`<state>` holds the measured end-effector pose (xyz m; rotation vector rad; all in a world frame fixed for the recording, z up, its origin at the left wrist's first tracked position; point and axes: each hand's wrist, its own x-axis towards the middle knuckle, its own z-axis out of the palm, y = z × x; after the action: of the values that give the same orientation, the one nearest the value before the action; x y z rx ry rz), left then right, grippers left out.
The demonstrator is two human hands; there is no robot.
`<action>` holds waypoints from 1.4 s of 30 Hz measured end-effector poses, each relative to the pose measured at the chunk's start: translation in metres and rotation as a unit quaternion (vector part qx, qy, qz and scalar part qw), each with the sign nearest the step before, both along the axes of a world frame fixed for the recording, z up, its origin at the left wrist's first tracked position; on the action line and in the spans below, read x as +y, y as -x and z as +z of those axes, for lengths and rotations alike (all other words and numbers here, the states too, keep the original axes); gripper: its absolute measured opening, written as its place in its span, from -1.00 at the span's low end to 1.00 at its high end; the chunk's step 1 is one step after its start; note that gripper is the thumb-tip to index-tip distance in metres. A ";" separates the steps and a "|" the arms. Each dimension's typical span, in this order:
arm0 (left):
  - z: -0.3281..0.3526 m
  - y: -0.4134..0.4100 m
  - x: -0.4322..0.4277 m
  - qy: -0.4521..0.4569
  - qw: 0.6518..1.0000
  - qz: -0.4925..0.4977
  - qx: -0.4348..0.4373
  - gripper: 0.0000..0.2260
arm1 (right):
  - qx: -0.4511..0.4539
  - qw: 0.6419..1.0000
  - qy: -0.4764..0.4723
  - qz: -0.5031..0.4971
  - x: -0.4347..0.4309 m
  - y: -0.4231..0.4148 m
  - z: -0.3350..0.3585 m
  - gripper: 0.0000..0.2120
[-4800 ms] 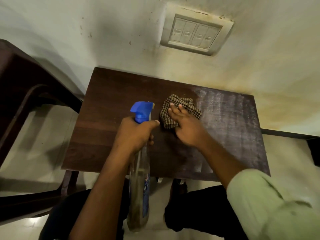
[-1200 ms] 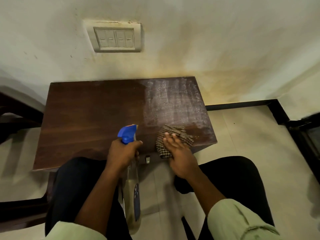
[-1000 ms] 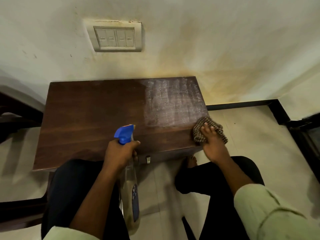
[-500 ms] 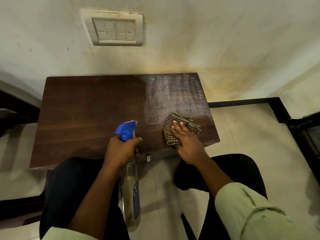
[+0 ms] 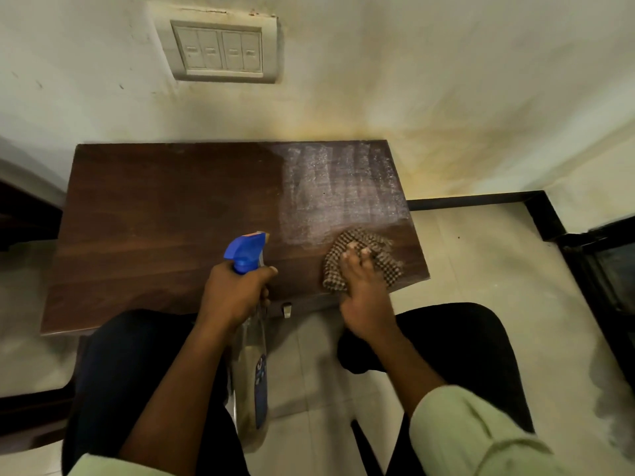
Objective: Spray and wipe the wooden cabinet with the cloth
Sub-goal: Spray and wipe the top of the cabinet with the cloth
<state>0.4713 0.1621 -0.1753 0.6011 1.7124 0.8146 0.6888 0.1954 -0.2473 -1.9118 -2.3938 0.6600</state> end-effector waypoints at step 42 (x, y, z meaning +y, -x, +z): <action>0.002 0.014 0.007 -0.023 0.999 0.027 -0.006 -0.87 | 0.020 0.998 0.013 0.058 0.020 0.077 0.014 -0.34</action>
<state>0.4575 0.1692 -0.1729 0.5823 1.7085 0.8957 0.6118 0.2157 -0.2338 -1.7605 -2.4999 0.7317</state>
